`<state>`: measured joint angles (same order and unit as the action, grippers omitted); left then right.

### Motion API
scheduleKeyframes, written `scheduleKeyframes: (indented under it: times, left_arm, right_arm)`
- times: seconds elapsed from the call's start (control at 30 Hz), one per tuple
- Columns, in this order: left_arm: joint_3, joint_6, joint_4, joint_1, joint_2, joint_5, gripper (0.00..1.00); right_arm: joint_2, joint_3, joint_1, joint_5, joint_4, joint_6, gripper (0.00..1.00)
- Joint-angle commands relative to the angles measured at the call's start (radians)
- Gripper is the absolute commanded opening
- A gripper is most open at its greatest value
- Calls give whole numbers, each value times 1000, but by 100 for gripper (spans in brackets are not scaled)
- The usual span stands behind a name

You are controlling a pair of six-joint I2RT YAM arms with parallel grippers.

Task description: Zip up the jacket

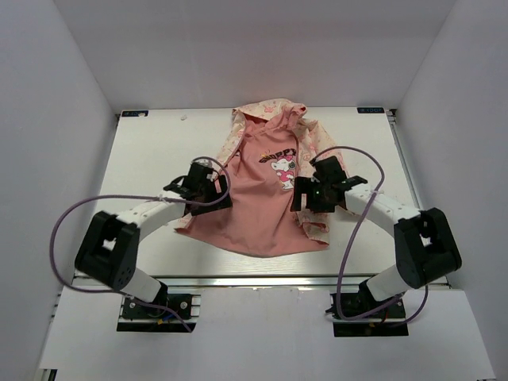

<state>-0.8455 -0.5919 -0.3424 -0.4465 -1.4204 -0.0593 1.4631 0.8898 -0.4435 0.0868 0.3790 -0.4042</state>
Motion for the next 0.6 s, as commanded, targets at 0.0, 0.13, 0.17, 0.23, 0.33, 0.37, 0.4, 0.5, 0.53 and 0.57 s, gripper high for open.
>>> scheduleKeyframes:
  times: [0.0, 0.13, 0.17, 0.23, 0.33, 0.37, 0.4, 0.5, 0.53, 0.57]
  left_arm:
    - [-19, -28, 125, 0, -110, 93, 98]
    - [-128, -16, 109, 23, -294, 42, 98]
    - [-185, -17, 100, 31, -329, 38, 98]
    - [-242, -19, 94, 64, -430, 29, 98]
    - [-357, 1, 105, 127, -529, 26, 98]
    - [-392, 7, 100, 141, -546, 26, 98]
    - [-468, 23, 92, 153, -563, 36, 98]
    - [-582, 78, 74, 169, -586, 36, 98]
    - [-596, 89, 65, 169, -585, 47, 98]
    - [-606, 101, 62, 169, -566, 58, 98]
  right_arm:
    - [58, 41, -1, 36, -126, 38, 89]
    - [242, 179, 2, -131, -72, 71, 89]
    - [268, 207, 3, -148, -68, 83, 90]
    - [353, 297, 17, -185, -60, 111, 89]
    - [448, 444, 41, -177, -26, 152, 89]
    - [462, 478, 45, -170, -22, 165, 89]
    - [474, 510, 49, -168, -5, 176, 89]
    - [490, 618, 49, -160, 38, 217, 89]
    - [473, 626, 49, -168, 61, 228, 89]
    - [458, 623, 48, -167, 73, 234, 89]
